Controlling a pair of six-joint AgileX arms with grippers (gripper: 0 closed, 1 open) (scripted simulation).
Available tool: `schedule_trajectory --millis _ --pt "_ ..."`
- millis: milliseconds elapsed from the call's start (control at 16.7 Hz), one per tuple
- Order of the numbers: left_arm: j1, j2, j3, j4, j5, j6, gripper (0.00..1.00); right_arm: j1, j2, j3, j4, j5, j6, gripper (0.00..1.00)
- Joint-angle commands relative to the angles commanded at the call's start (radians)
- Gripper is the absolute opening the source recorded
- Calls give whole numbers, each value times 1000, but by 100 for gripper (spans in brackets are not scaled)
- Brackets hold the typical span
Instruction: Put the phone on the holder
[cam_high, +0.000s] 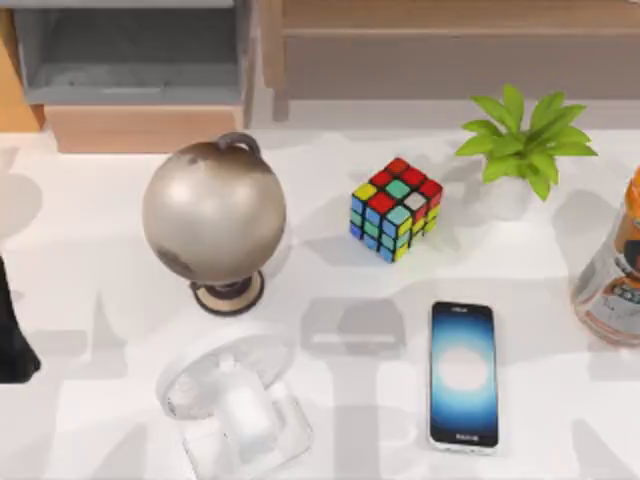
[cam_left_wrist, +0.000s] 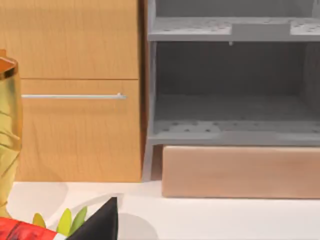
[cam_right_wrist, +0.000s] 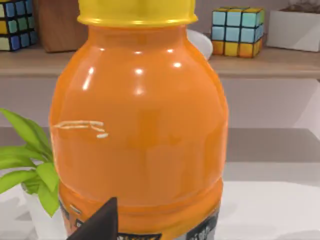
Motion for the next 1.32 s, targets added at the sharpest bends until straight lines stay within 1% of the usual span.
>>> schedule_trajectory --millis 240,480,780,1140,1320 --pt "0 0 0 0 0 0 100 11 31 20 -25 -1 14 100" --pt "0 0 0 0 0 0 100 68 214 135 -170 1 89 100" --pt "0 0 0 0 0 0 100 192 600 391 -440 7 248 100" --pt "0 0 0 0 0 0 100 389 1164 764 -759 6 477 100" --pt "0 0 0 0 0 0 100 482 1437 949 -886 4 583 100"
